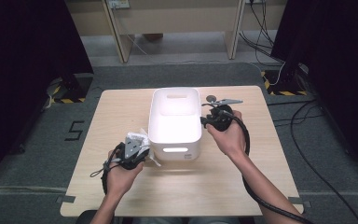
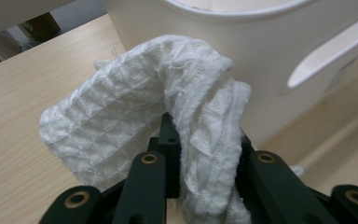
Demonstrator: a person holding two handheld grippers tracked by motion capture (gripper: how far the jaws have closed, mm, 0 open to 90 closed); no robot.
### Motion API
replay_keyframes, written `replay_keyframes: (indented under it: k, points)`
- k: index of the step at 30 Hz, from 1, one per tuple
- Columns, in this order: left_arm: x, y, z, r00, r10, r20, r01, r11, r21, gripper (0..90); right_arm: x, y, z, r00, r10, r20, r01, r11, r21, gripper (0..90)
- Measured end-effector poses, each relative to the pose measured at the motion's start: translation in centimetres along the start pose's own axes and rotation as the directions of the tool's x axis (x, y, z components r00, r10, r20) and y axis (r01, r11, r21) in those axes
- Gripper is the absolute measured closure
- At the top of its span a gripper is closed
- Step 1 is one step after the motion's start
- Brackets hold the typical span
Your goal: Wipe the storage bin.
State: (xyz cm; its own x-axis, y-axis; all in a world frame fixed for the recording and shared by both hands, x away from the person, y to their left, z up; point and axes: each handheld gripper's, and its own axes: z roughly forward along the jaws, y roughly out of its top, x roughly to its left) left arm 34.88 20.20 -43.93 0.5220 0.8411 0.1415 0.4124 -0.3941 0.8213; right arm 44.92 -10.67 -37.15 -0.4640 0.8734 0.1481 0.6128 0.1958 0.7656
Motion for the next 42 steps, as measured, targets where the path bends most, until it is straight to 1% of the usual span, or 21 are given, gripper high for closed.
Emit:
replay_keyframes:
  k: [1, 2, 3, 5, 10, 11, 12, 14, 16, 17, 18, 20, 24, 25, 26, 27, 28, 31, 36, 42]
  points:
    - [-0.3, 0.0, -0.3, 0.9999, 0.007, 0.008, -0.007, 1.0000, -0.002, 74.6, 0.2, -0.1, 0.0, 1.0000, 0.000, -0.005, 0.000, 1.000, 0.004, 67.2]
    - [-0.5, 0.0, -0.6, 0.9998, 0.019, 0.005, -0.019, 0.9998, 0.001, 74.6, 0.4, -0.3, 0.1, 1.0000, -0.001, -0.010, 0.001, 1.000, 0.005, 67.2]
    - [-0.9, 0.0, -0.7, 0.9997, 0.015, 0.021, -0.015, 0.9999, -0.006, 74.6, 0.5, -0.4, 0.2, 0.9999, -0.006, -0.013, 0.006, 1.000, 0.007, 67.1]
    - [-1.3, 0.1, -1.1, 0.9991, 0.029, 0.032, -0.029, 0.9995, -0.011, 74.6, 0.8, -0.6, 0.3, 0.9997, -0.007, -0.022, 0.007, 1.000, 0.009, 66.9]
    - [-2.1, 0.6, -1.4, 0.9981, 0.040, 0.048, -0.039, 0.9988, -0.031, 74.5, 1.2, -1.0, 0.7, 0.9995, -0.023, -0.023, 0.024, 0.999, 0.021, 67.1]
    - [-2.2, 0.7, -1.4, 0.9977, 0.037, 0.056, -0.035, 0.9988, -0.035, 74.5, 1.3, -1.2, 0.8, 0.9994, -0.026, -0.022, 0.027, 0.999, 0.024, 66.7]
    - [-2.3, 0.9, -1.4, 0.9977, 0.039, 0.056, -0.037, 0.9986, -0.037, 74.4, 1.3, -1.3, 0.9, 0.9994, -0.032, -0.016, 0.033, 0.999, 0.028, 66.9]
    - [-2.3, 1.1, -1.3, 0.9976, 0.047, 0.052, -0.045, 0.9985, -0.033, 74.5, 1.3, -1.5, 1.1, 0.9994, -0.024, -0.026, 0.025, 0.999, 0.038, 67.4]
    - [-2.3, 1.2, -1.1, 0.9974, 0.046, 0.056, -0.044, 0.9986, -0.030, 74.5, 1.3, -1.6, 1.2, 0.9991, -0.036, -0.021, 0.037, 0.999, 0.038, 67.2]
    - [-2.2, 1.3, -0.9, 0.9966, 0.062, 0.054, -0.060, 0.9974, -0.039, 74.5, 1.4, -1.6, 1.2, 0.9991, -0.039, -0.018, 0.040, 0.998, 0.038, 67.2]
    - [-2.3, 1.3, -0.9, 0.9969, 0.053, 0.058, -0.052, 0.9983, -0.025, 74.5, 1.5, -1.6, 1.2, 0.9990, -0.042, -0.015, 0.042, 0.998, 0.039, 67.3]
    - [-2.2, 1.3, -0.7, 0.9968, 0.050, 0.061, -0.049, 0.9986, -0.017, 74.5, 1.5, -1.6, 1.2, 0.9989, -0.046, -0.014, 0.046, 0.998, 0.040, 67.6]
    - [-2.1, 1.3, -0.5, 0.9972, 0.045, 0.060, -0.045, 0.9989, -0.013, 74.6, 1.6, -1.7, 1.2, 0.9983, -0.059, -0.005, 0.059, 0.998, 0.037, 68.4]
    - [-2.1, 1.3, -0.4, 0.9965, 0.062, 0.056, -0.061, 0.9980, -0.017, 74.6, 1.7, -1.7, 1.2, 0.9982, -0.060, -0.003, 0.060, 0.997, 0.038, 68.6]
    - [-2.1, 1.4, -0.4, 0.9965, 0.063, 0.055, -0.063, 0.9979, -0.016, 74.6, 1.8, -1.7, 1.1, 0.9980, -0.063, -0.002, 0.063, 0.997, 0.041, 68.7]
    - [-2.2, 1.3, -0.3, 0.9971, 0.052, 0.056, -0.051, 0.9987, -0.008, 74.6, 1.8, -1.6, 1.2, 0.9974, -0.072, 0.000, 0.072, 0.997, 0.041, 68.8]
    - [-2.2, 1.3, -0.2, 0.9972, 0.049, 0.057, -0.049, 0.9988, -0.002, 74.6, 1.8, -1.7, 1.2, 0.9972, -0.075, 0.002, 0.074, 0.996, 0.040, 68.9]
    - [-2.1, 1.1, 0.1, 0.9971, 0.056, 0.052, -0.056, 0.9984, 0.007, 74.6, 1.8, -1.7, 1.1, 0.9972, -0.075, 0.002, 0.074, 0.996, 0.041, 69.0]
    - [-2.2, 0.7, 0.6, 0.9975, 0.047, 0.052, -0.047, 0.9988, 0.015, 74.6, 1.8, -1.7, 1.2, 0.9962, -0.087, 0.005, 0.087, 0.996, 0.037, 69.1]
    - [-2.4, 0.4, 1.0, 0.9971, 0.057, 0.051, -0.058, 0.9977, 0.033, 74.6, 1.8, -1.7, 1.2, 0.9969, -0.079, 0.001, 0.079, 0.996, 0.036, 69.1]
